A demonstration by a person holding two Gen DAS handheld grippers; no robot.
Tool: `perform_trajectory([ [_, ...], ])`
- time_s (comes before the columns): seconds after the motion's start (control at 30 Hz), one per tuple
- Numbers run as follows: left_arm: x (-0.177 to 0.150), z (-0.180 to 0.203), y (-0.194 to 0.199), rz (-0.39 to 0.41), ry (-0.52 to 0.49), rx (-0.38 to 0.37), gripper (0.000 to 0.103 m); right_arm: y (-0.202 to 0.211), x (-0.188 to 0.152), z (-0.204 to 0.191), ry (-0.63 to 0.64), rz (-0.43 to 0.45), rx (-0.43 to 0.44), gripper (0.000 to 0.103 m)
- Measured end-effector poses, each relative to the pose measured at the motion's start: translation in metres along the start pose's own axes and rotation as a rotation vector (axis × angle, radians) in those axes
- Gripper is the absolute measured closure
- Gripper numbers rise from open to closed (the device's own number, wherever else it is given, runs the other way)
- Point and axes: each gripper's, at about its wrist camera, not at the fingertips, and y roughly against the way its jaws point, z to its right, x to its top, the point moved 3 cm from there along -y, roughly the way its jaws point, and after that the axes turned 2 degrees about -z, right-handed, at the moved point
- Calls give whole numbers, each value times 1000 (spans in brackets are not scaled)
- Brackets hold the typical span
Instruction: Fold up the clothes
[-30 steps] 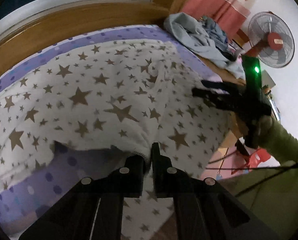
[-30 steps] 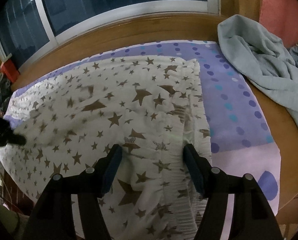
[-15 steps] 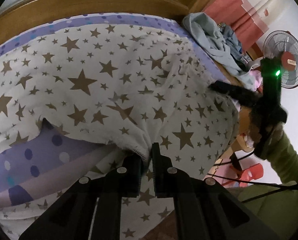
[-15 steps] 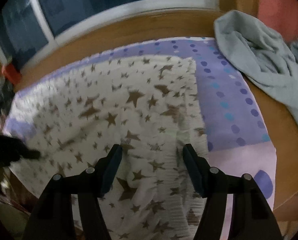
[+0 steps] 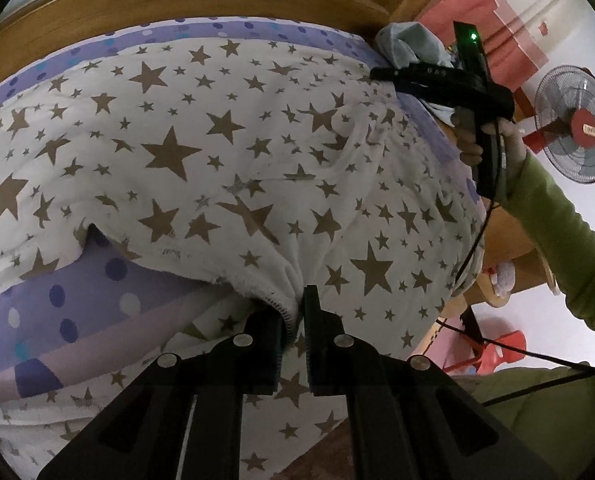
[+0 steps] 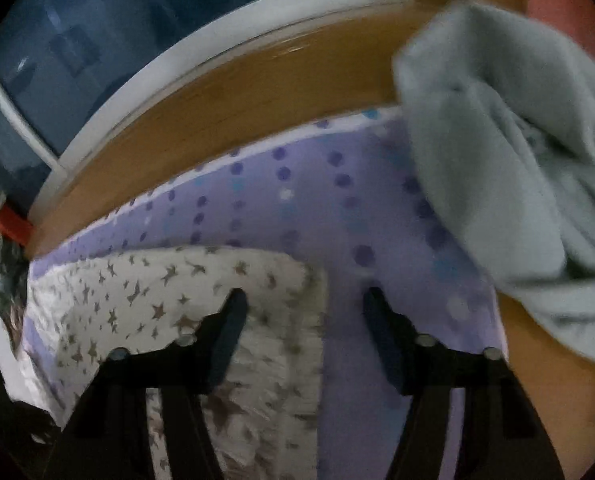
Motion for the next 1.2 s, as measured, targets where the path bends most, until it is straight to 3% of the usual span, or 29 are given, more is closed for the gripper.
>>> perform_trajectory([
  [0.03,0,0,0,2,6,0,96,1,-1,-9,43,6,-7,97],
  [0.1,1,1,1,6,17,0,96,12,3,-25,127,66,-80,98],
  [0.2,3,5,3,12,25,-1,96,34,20,-26,151,171,-208,98],
  [0.37,4,11,2,13,20,23,96,-16,31,-15,201,69,-310,98],
  [0.57,-2,9,3,8,73,49,94,-33,22,-21,236,99,-433,97],
  [0.67,-9,6,17,32,102,84,85,-34,21,-31,275,92,-475,88],
  [0.73,-16,-2,33,64,141,114,79,-22,20,-30,256,97,-447,78],
  [0.9,-28,-38,73,135,167,211,72,49,7,-59,233,200,-378,73],
  [1.0,-33,-71,92,160,155,292,72,75,-19,-119,336,225,-262,67],
  [1.1,-35,-113,101,141,125,333,72,75,-56,-195,462,191,-117,63],
  [1.2,-36,-148,106,100,-8,365,72,50,-96,-268,575,126,-17,63],
])
